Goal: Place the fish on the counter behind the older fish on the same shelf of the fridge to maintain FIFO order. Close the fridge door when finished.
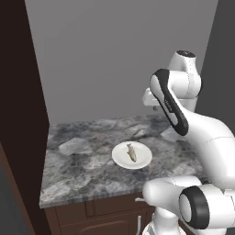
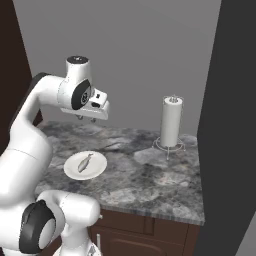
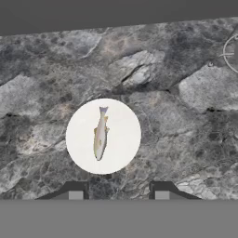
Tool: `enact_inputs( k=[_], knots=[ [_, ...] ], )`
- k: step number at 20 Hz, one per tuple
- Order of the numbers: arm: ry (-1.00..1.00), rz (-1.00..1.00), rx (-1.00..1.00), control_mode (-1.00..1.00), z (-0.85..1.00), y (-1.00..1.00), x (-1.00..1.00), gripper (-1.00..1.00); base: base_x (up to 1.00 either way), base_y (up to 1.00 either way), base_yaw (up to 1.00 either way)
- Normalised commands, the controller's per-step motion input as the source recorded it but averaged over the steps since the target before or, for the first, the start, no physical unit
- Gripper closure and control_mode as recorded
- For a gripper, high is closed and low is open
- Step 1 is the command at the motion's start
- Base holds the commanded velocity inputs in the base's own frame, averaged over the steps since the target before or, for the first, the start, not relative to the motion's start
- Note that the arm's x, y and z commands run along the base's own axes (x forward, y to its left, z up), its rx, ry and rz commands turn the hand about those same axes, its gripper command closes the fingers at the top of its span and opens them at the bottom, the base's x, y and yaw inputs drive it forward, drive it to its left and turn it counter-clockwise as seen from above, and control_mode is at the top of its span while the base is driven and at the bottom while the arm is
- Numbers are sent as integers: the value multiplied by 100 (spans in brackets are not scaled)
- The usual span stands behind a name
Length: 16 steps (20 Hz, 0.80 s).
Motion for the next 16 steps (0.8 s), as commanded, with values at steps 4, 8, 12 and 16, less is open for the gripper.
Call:
enact_inputs(
  k=[4,8,12,16],
  knots=[
    [0,0,0,-100,0,0,-8,-100,0,0,0],
    [2,0,-1,-100,-19,3,0,-100,0,0,0],
    [0,0,-8,-100,-89,40,0,-100,0,0,0],
    [1,0,-8,-100,-100,47,0,-100,0,0,0]
  ],
)
